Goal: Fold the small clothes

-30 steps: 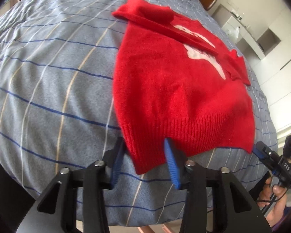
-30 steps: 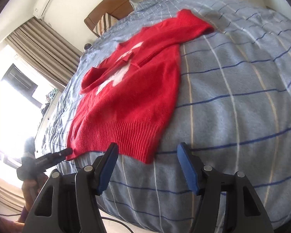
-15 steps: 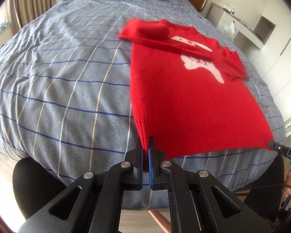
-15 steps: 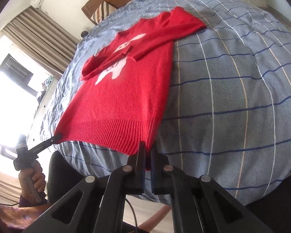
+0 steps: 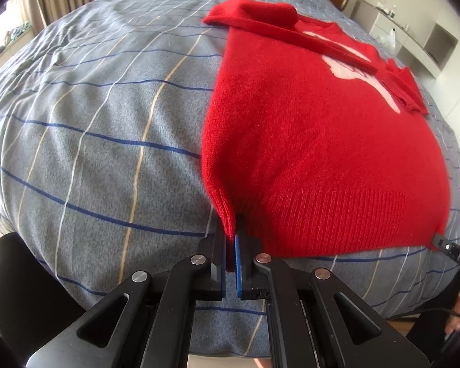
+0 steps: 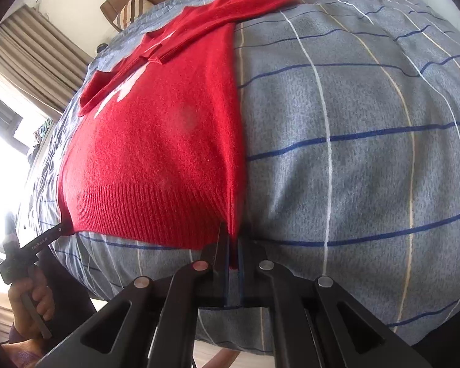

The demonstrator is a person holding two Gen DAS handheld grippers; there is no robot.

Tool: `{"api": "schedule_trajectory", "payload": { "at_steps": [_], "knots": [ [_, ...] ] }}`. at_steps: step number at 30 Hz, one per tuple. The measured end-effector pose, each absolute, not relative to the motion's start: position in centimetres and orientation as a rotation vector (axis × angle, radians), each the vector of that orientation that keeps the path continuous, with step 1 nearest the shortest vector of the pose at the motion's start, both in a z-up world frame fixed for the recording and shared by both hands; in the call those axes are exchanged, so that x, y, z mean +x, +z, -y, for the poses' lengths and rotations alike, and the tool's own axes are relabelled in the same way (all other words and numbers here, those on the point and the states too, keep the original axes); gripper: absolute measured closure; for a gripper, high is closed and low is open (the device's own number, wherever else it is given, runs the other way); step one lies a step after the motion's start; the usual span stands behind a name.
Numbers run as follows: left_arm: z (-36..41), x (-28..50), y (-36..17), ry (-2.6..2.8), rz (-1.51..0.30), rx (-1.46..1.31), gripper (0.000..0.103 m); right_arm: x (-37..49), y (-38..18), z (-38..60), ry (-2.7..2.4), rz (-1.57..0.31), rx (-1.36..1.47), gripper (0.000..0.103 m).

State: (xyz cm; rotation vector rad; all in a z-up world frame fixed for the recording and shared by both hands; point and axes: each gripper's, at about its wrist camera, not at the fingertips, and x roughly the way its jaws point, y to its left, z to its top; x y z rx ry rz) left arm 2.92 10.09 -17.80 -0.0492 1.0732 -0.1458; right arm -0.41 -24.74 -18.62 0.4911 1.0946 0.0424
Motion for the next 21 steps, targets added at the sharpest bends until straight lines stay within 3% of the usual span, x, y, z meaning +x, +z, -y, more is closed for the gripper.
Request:
{"api": "schedule_trajectory", "payload": {
  "at_steps": [21],
  "knots": [
    [-9.9, 2.7, -17.8, -0.126, -1.052, -0.038, 0.098, -1.9, -18.9, 25.1, 0.044, -1.060, 0.539, 0.099]
  ]
}}
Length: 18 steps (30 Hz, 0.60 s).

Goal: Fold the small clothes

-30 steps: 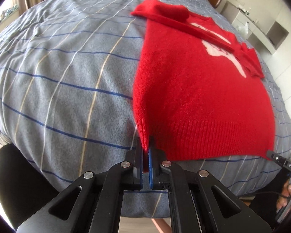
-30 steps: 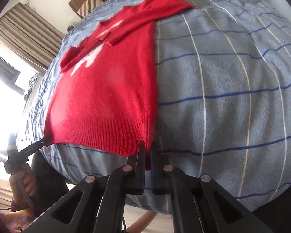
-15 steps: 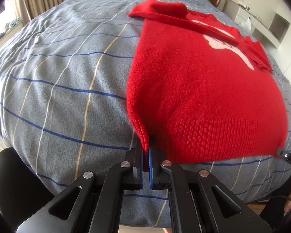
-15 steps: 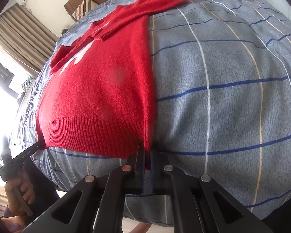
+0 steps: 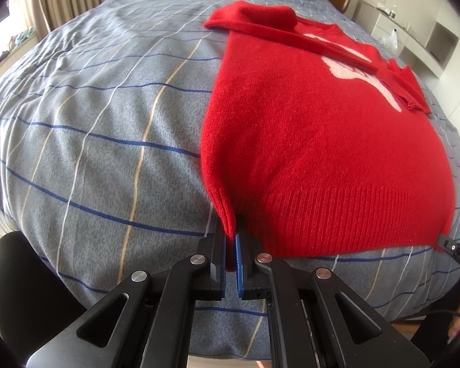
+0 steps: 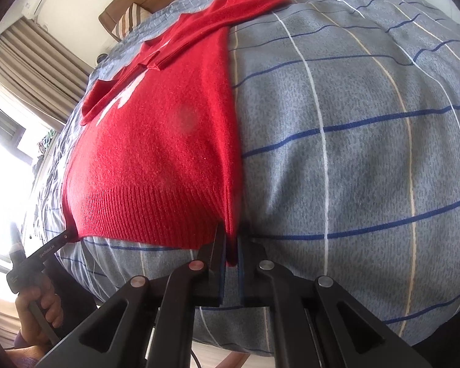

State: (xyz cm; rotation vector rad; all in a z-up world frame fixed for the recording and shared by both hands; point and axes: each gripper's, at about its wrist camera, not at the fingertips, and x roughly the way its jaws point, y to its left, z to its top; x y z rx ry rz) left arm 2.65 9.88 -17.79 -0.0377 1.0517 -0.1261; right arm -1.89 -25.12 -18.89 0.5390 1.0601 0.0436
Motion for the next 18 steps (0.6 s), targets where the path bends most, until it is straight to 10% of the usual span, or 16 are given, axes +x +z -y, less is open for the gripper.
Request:
{"api": "schedule_trajectory", "payload": {
  "at_steps": [9, 14, 18],
  "knots": [
    [-10.4, 2.3, -17.4, -0.130, -1.099, -0.070, 0.090, -2.9, -19.1, 25.8, 0.058, -1.081, 0.587, 0.082],
    [-11.3, 1.1, -16.8, -0.100, -1.162, -0.075, 0.053, -4.1, -19.5, 26.2, 0.040, -1.144, 0.609, 0.077],
    [-12.8, 0.0, -13.9, -0.042, -1.094, -0.057, 0.045, -5.5, -16.5, 28.1, -0.033, -1.118, 0.520, 0.077]
  ]
}}
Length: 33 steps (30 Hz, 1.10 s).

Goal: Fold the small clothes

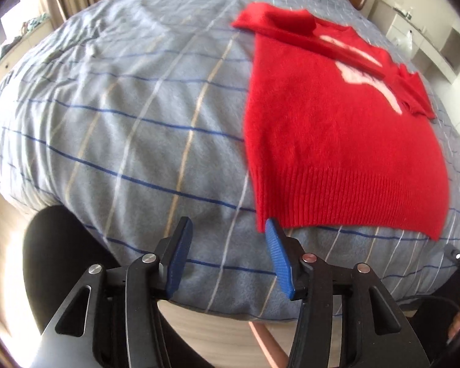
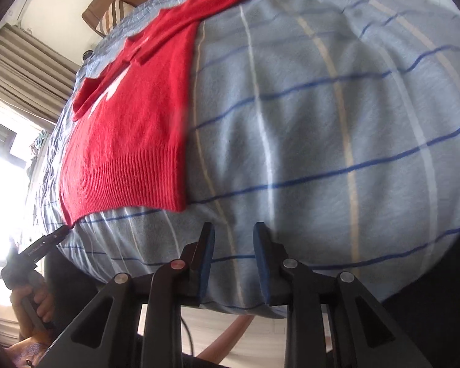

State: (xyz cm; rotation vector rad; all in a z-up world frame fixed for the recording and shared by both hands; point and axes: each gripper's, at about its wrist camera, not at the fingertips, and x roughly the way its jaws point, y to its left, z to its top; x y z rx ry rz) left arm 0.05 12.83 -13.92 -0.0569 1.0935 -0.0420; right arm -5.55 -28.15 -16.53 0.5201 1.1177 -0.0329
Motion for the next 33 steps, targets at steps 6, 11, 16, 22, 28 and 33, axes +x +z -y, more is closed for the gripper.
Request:
{"api": "schedule_trajectory", "payload": {
  "at_steps": [6, 11, 16, 22, 28, 33],
  "knots": [
    [-15.4, 1.0, -10.0, 0.076, -0.896, -0.121, 0.023, 0.3, -6.7, 28.8, -0.087, -0.880, 0.100, 0.041],
    [-15.7, 2.4, -10.8, 0.101, -0.889, -0.196, 0.023, 9.5, -6.2, 22.6, 0.157, -0.828, -0.126, 0.033],
    [-15.4, 2.0, -12.5, 0.127, -0.933, -0.154, 0.023, 16.7, -11.2, 17.3, 0.284, -0.866, -0.202, 0.034],
    [-17.3, 1.5, -13.6, 0.166, -0.965, -0.185, 0.023, 19.6, -13.0, 22.1, 0.185, -0.922, 0.080, 0.096],
    [-17.8, 1.5, -14.0, 0.161, -0.972, -0.214, 0.023, 13.4, -5.9, 37.9, -0.028, -0.742, 0.373, 0.096],
    [-16.7, 1.8, -14.5, 0.131, -0.997, -0.227, 0.023, 7.5, -6.0, 51.4, -0.286, -0.727, 0.561, 0.095]
  ]
}}
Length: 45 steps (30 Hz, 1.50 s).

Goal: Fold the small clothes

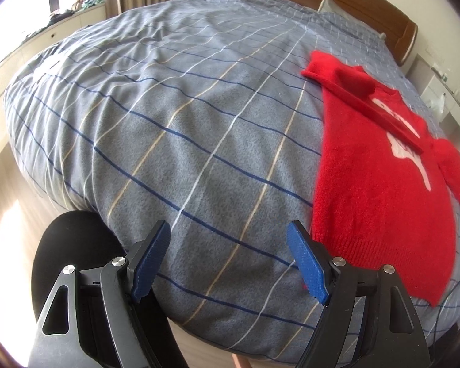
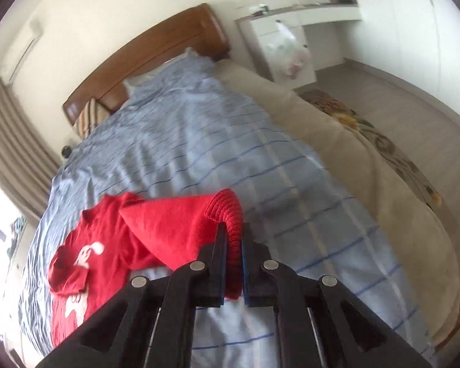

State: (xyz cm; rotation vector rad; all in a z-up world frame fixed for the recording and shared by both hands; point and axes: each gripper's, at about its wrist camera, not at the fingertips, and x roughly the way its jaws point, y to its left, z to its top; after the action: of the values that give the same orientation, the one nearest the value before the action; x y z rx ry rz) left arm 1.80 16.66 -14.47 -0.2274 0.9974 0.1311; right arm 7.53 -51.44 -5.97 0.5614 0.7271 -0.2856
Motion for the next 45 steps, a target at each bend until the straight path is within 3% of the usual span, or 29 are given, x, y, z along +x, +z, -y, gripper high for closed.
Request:
{"api": "schedule_trajectory", "payload": {
  "at_steps": [5, 12, 13, 14, 15, 28, 32, 36, 40, 45],
  "knots": [
    [-15.2, 1.8, -13.9, 0.098, -1.007, -0.212, 0.023, 5.1, -11.2, 56.6, -0.282, -0.774, 0.801, 0.095],
    [-15.5, 1.4, -12.3, 0.105, -0.969, -0.196, 0.023, 3.3, -14.1, 57.7, -0.230, -0.688, 0.999, 0.076],
    [-15.6, 1.4, -12.3, 0.109, -0.971, -0.197, 0.023, 3.5, -14.0, 57.6, -0.227, -0.696, 0.991, 0.078],
    [-15.7, 1.5, -12.5, 0.111, -0.977, -0.196, 0.023, 3.7, -13.8, 57.4, -0.242, -0.722, 0.957, 0.096],
    [-15.7, 1.5, -12.7, 0.114, -0.985, -0.196, 0.023, 4.0, -13.6, 57.2, -0.285, -0.757, 0.904, 0.099],
    [-14.3, 2.3, -12.1, 0.078, -0.979, -0.066, 0.023, 3.4, -16.3, 58.1, -0.378, -0.819, 0.790, 0.101],
    [-12.6, 4.4, -9.4, 0.014, -0.918, 0.041, 0.023, 2.0, -14.5, 58.0, -0.387, -0.824, 0.725, 0.085],
    [-8.1, 8.2, -5.9, -0.144, -0.835, 0.176, 0.018, -1.4, -11.3, 56.6, -0.537, -0.784, 0.560, 0.052],
    [0.3, 12.3, -6.0, -0.402, -0.781, 0.467, 0.017, -4.1, -8.5, 53.2, -0.513, -0.719, 0.440, 0.051],
    [8.0, 17.5, -10.5, -0.554, -0.864, 0.722, 0.028, -6.5, -8.2, 46.9, -0.368, -0.681, 0.448, 0.049]
  ]
}}
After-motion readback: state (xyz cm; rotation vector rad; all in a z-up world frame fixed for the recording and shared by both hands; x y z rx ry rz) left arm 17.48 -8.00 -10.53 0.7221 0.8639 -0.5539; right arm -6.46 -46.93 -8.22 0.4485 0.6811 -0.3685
